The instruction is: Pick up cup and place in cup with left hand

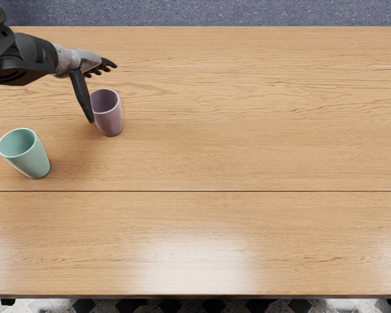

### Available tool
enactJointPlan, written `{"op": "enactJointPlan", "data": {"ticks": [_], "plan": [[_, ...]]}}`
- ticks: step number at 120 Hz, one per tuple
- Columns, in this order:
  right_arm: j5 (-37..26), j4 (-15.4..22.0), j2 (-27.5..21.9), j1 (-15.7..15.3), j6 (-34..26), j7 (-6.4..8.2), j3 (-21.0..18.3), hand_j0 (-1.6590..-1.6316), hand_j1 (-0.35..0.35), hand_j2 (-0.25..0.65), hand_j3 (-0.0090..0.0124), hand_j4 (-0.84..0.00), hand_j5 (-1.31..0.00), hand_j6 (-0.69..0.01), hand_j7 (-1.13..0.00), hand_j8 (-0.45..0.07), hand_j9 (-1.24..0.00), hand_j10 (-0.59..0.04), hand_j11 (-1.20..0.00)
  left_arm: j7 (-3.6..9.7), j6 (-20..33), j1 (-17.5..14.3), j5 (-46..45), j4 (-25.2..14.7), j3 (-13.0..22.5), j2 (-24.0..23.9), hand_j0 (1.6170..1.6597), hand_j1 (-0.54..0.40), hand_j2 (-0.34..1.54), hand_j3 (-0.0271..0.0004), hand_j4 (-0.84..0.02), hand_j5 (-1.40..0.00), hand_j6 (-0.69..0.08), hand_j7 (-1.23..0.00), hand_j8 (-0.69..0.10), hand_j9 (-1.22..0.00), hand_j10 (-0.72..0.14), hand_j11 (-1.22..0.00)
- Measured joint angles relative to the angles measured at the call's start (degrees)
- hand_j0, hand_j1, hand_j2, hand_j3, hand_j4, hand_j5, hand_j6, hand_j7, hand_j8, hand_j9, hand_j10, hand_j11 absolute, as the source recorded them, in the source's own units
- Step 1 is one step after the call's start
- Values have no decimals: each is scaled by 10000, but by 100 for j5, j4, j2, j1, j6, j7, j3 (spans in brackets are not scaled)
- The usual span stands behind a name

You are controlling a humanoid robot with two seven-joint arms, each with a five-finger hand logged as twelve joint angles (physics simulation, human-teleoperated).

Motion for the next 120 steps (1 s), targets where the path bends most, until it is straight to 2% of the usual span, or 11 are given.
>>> {"op": "enactJointPlan", "data": {"ticks": [15, 31, 78, 95, 120], "plan": [[0, 0, 0, 0, 1, 0, 0, -16581, -3491, 1, 0, -4, -1, -5, 0, -4, 0, -3, 0, -135, 410, 3, 134, 22, 387, -148, 16581, 3278, 41, 0, -207, -239, -215, -238, -182, -237, -146, -237], [0, 0, 0, -2, 0, 0, -1, -16581, -3491, 1, 0, -3, -1, -5, 0, -4, 0, -2, 0, -195, 651, 19, 176, 28, 648, -330, 16581, 3260, 46, 0, -222, -260, -230, -258, -211, -257, -188, -257], [0, 0, 0, 0, 0, 0, 1, -16581, -3491, 1, 0, -3, -1, -5, 0, -4, 0, -2, 0, -216, 821, 156, 187, 38, 810, -544, 16581, 2681, 144, 0, -705, -888, -713, -887, -708, -886, -695, -885], [0, 0, 0, -1, 1, 0, 0, -16581, -3491, 1, 0, -3, -1, -5, 0, -4, 0, -2, 0, -217, 989, 149, 191, 63, 1053, -570, 16581, 2489, 177, 0, -865, -1097, -874, -1095, -869, -1094, -858, -1094], [0, 0, 0, 1, -1, 0, 1, -16581, -3491, 1, 0, -3, -1, -5, 0, -4, 0, -2, 0, -217, 1070, 105, 192, 134, 1129, -565, 16581, 2275, 214, 0, -1044, -1329, -1053, -1327, -1049, -1326, -1038, -1326]]}}
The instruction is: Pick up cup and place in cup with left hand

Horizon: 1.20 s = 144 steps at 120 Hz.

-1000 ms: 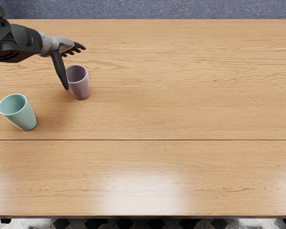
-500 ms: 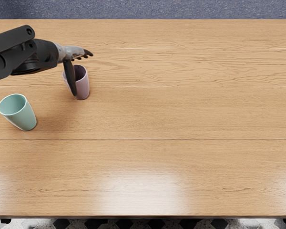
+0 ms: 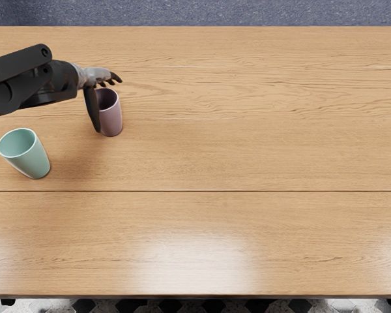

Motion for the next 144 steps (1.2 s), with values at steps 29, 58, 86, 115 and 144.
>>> {"op": "enactJointPlan", "data": {"ticks": [29, 58, 86, 115, 144], "plan": [[0, 0, 0, -1, 2, 0, -1, -16581, -3491, 1, 0, -3, -1, -5, 0, -4, 0, -2, 0, 0, 96, 9, -2, 71, 15, -24, 16581, 1808, 293, 0, -1434, -1836, -1443, -1835, -1440, -1834, -1429, -1833], [0, 0, 0, 0, 0, 0, -2, -16581, -3491, 1, 0, -3, -1, -5, 0, -4, 0, -2, 0, 0, 134, 17, -6, 101, 13, -103, 16581, 1294, 380, 0, -1863, -2393, -1871, -2392, -1868, -2391, -1857, -2390], [0, 0, 0, -1, 0, 0, -2, -16581, -3491, 1, 0, -3, -1, -5, 0, -4, 0, -2, 0, 0, 140, 35, -1, 122, 17, -130, 16581, 798, 487, 0, -2225, -2862, -2233, -2861, -2230, -2860, -2220, -2859], [0, 0, 0, -1, 0, 0, -2, -16581, -3491, 1, 0, -3, -1, -5, 0, -4, 0, -3, 0, 1, 139, 52, 4, 143, 34, -156, 16582, -517, 1042, 0, -2598, -3386, -2609, -3380, -2610, -3376, -2604, -3372], [0, 0, 0, -2, 1, 0, 0, -16581, -3491, 1, 0, -4, -1, -5, 0, -4, 0, -3, 0, 0, 136, 53, 3, 157, 38, -156, 16578, -803, 1120, 0, -3123, -4112, -3131, -4108, -3117, -4105, -3124, -4104]]}}
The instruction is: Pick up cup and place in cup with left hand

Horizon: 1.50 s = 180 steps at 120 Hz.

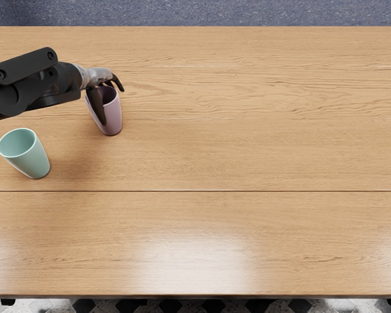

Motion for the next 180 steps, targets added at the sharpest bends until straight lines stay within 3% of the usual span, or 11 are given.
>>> {"op": "enactJointPlan", "data": {"ticks": [40, 60, 63, 80, 154, 180], "plan": [[0, 0, 0, 0, -2, 0, -1, -16581, -3491, 1, 0, -3, -1, -5, 0, -3, 0, -2, 0, 5, -4, -15, -10, -5, 2, 6, 16555, -482, 689, -1, -4282, -5567, -3945, -5586, -3426, -5645, -4219, -5641], [0, 0, 0, 0, 0, 0, -1, -16581, -3491, 1, 0, -2, 0, -4, 0, -2, 0, -1, 0, 14, -13, -59, -39, -18, -3, 9, 16550, -775, 729, -1, -4658, -6079, -3436, -6180, -2904, -6211, -3962, -6182], [0, 0, 0, 0, 0, 0, -1, -16581, -3491, 2, 0, -2, 0, -4, 0, -2, 0, -1, 0, 15, -15, -89, -46, -25, -3, 9, 16546, -485, 412, -1, -4689, -6131, -3460, -6224, -2872, -6244, -3967, -6212], [0, 0, 0, 1, 0, 0, 0, -16581, -3491, 2, 0, -2, 0, -4, 0, -3, 0, -1, 0, 26, -52, -236, -73, -109, -6, 76, 16543, -1102, 814, -1, -4803, -6349, -3107, -6525, -2561, -6504, -3669, -6476], [0, 0, 0, 1, -1, 0, -1, -16581, -3491, 1, 0, -3, -1, -5, 0, -4, 0, -3, 0, 53, -838, -730, -306, -1124, -2, 1269, 16536, -1334, 914, 0, -4777, -6721, -2570, -6796, -2068, -6616, -3375, -6716], [0, 0, 0, 1, -1, 0, 1, -16581, -3491, 1, 0, -3, 0, -4, 0, -3, 0, -2, 0, 53, -932, -919, -384, -1595, 1, 1805, 16534, -1314, 994, 0, -4821, -6679, -2811, -6678, -2218, -6620, -3446, -6722]]}}
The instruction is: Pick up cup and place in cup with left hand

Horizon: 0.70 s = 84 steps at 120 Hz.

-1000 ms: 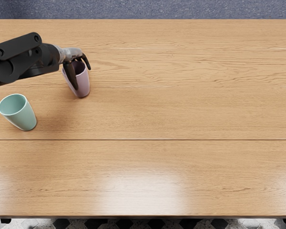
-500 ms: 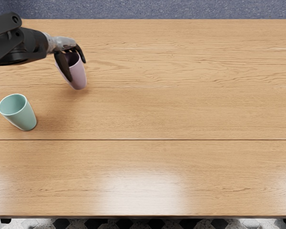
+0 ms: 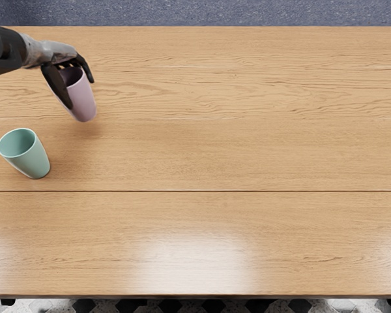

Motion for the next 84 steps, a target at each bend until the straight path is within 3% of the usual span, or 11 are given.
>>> {"op": "enactJointPlan", "data": {"ticks": [40, 84], "plan": [[0, 0, 0, -1, 0, 0, -2, -16581, -3491, 0, 0, -4, -1, -6, 0, -5, 0, -3, 0, -1, -16, -216, -126, -655, 10, 690, 16533, -1330, 1066, 0, -4827, -6669, -2838, -6663, -2207, -6599, -3609, -6751], [0, 0, 0, -1, 0, 0, 0, -16581, -3491, 0, 0, -3, -1, -5, 0, -4, 0, -3, 0, -17, -20, -791, -318, -1289, 588, 1459, 16533, -1244, 950, 0, -4880, -6604, -2932, -6625, -2308, -6521, -3650, -6774]]}}
